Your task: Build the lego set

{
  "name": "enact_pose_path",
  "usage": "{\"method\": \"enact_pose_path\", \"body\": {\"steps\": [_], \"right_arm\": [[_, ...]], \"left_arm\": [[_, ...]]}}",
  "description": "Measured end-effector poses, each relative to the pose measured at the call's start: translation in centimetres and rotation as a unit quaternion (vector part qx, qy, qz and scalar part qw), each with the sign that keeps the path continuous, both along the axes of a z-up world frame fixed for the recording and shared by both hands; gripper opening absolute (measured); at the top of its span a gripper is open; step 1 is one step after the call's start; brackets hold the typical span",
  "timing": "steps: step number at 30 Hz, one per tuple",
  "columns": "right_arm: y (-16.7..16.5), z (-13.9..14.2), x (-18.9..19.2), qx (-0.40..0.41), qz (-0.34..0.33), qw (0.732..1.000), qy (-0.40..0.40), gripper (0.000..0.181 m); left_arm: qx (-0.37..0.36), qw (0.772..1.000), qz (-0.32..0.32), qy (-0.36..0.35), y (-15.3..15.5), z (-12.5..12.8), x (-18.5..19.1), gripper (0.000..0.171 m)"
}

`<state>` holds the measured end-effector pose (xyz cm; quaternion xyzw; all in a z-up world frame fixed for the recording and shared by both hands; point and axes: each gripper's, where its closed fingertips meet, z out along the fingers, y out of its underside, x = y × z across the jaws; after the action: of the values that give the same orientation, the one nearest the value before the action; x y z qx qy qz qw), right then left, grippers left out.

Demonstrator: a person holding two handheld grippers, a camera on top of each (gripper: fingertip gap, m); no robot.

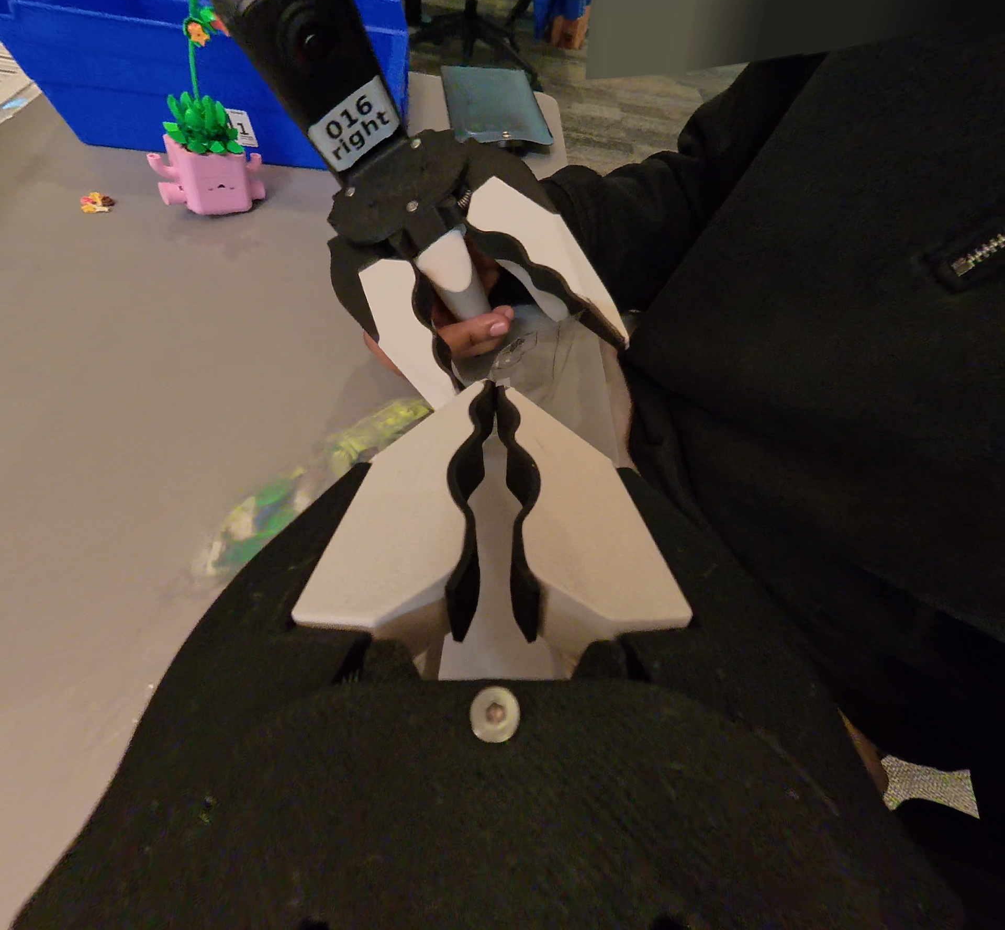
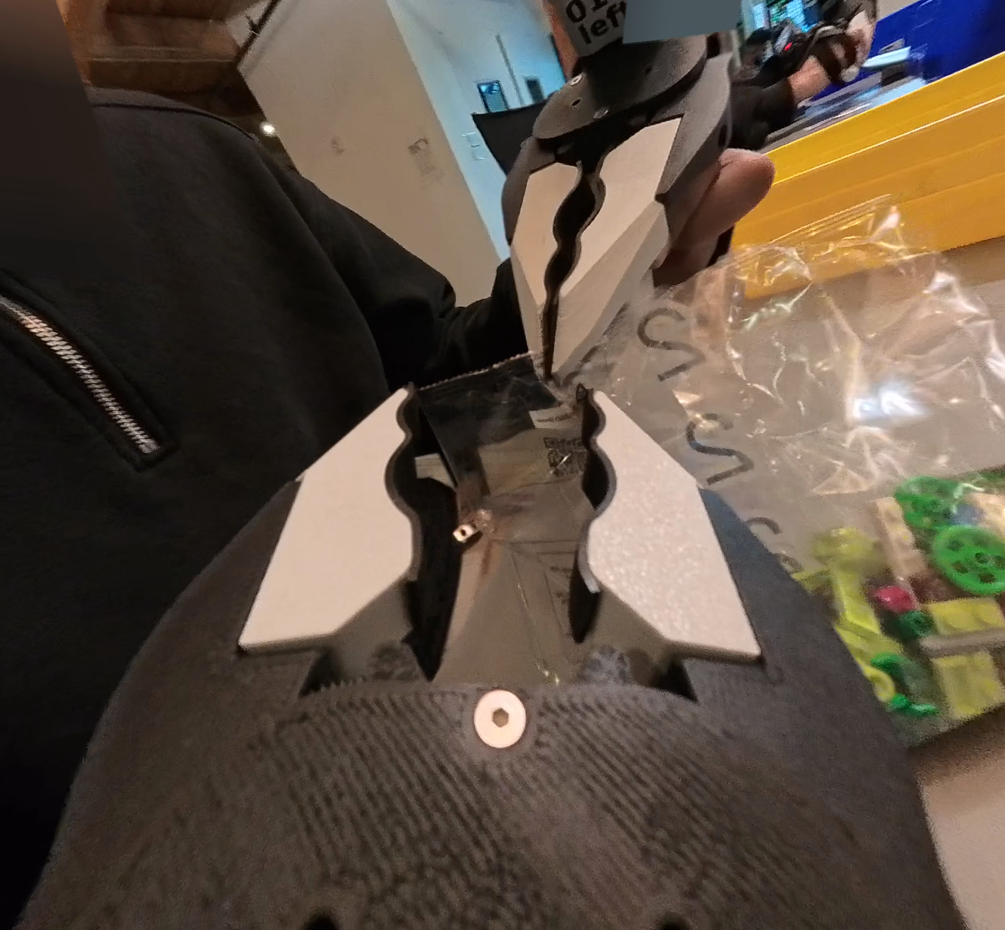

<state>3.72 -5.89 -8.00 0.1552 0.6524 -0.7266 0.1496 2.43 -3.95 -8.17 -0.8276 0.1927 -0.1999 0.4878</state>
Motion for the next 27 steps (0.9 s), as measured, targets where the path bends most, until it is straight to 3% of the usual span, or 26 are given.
{"method": "enact_pose_path", "body": {"steps": [8,16,21,27], "right_arm": [[1.2,0.4,0.5,-0.022,0.028,0.999,-0.022,0.049],[2.1,0.0,0.4,-0.006,0.019,1.000,-0.002,0.002],[2.1,0.0,0.2,-0.001,0.006,1.000,0.015,0.000],[1.9,0.0,0.6,0.008,0.006,0.999,0.039,0.000]], "left_arm": [[0.001,1.000,0.001,-0.008,-0.3,0.5,-0.1,0.000],[-0.010,1.000,0.007,-0.005,-0.6,0.2,-0.4,0.000],[-0.041,0.999,-0.001,-0.014,-1.1,-0.6,-0.1,0.016],[-0.040,0.998,0.023,0.032,-0.3,-1.5,-0.7,0.000]]}}
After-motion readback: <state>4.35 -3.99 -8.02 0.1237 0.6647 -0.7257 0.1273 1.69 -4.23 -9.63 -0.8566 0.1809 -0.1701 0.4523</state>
